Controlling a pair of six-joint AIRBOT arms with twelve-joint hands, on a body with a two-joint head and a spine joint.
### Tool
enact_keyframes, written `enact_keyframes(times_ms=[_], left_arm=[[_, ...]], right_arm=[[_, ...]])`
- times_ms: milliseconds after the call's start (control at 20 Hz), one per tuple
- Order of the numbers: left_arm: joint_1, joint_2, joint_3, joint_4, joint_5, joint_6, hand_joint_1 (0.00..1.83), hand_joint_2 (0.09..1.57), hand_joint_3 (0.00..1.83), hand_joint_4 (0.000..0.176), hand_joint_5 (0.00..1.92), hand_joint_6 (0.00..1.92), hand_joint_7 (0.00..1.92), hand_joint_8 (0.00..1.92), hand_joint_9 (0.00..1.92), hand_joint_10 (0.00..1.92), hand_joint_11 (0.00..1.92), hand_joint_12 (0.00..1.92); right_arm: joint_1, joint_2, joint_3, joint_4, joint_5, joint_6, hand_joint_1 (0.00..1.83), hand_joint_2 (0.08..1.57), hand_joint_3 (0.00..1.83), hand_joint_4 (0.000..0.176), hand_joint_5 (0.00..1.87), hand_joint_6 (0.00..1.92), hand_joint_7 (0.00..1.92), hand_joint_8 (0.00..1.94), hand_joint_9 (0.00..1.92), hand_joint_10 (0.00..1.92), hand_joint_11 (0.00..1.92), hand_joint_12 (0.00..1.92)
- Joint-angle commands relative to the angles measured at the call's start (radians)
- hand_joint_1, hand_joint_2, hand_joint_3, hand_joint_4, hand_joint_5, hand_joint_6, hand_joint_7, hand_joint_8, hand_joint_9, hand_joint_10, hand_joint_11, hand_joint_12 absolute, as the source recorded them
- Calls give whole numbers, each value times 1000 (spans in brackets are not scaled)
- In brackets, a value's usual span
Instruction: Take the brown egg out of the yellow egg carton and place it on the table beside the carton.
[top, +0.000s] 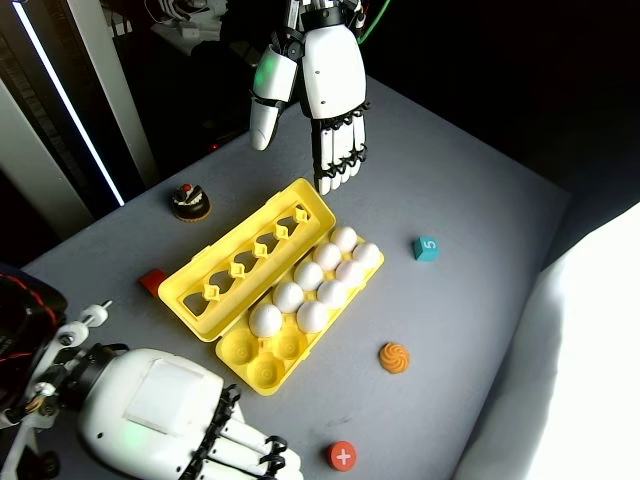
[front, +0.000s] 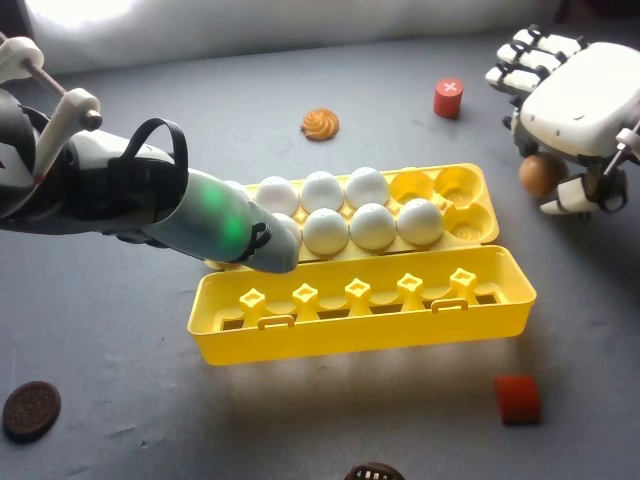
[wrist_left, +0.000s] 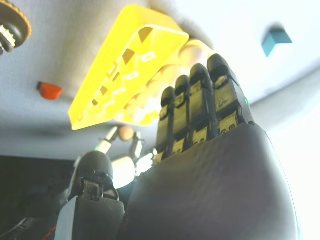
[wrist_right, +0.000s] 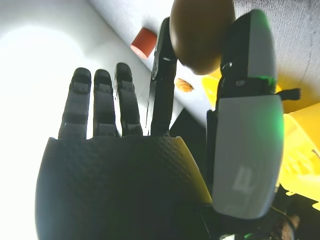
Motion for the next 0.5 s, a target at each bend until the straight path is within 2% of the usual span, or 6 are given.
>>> enact_keyframes(times_ms=[0,50,100,250,300,450], left_arm=[[-6,3,2,33,-42,-5,0,1199,1,0,96,2,62,3,49,3,0,82],[-6,3,2,33,-42,-6,0,1198,0,0,121,0,103,0,80,1,0,104],[-6,3,2,33,-42,-6,0,1196,0,0,125,0,110,0,82,1,0,126],[-6,3,2,33,-42,-7,0,1205,3,0,115,6,88,4,71,7,13,59],[-6,3,2,33,-42,-8,0,1202,1,0,112,4,79,0,59,1,2,54],[-6,3,2,33,-42,-9,0,1205,0,0,127,14,112,15,91,17,46,22]], right_arm=[[15,3,8,-31,96,-4,1064,1076,2,111,1064,848,132,2,0,0,0,0],[18,0,10,-31,96,-4,1045,1080,2,152,1051,867,120,2,0,0,0,0],[22,-3,11,-31,96,-4,1056,1072,0,142,1073,832,137,4,0,0,0,0],[22,-4,10,-31,91,-4,1092,1070,0,47,1085,813,142,3,0,0,0,0],[21,-4,10,-31,91,-4,1094,1070,0,41,1085,812,143,3,0,0,0,0],[17,-2,9,-31,91,-5,1069,1067,0,118,1086,814,145,3,0,0,0,0]])
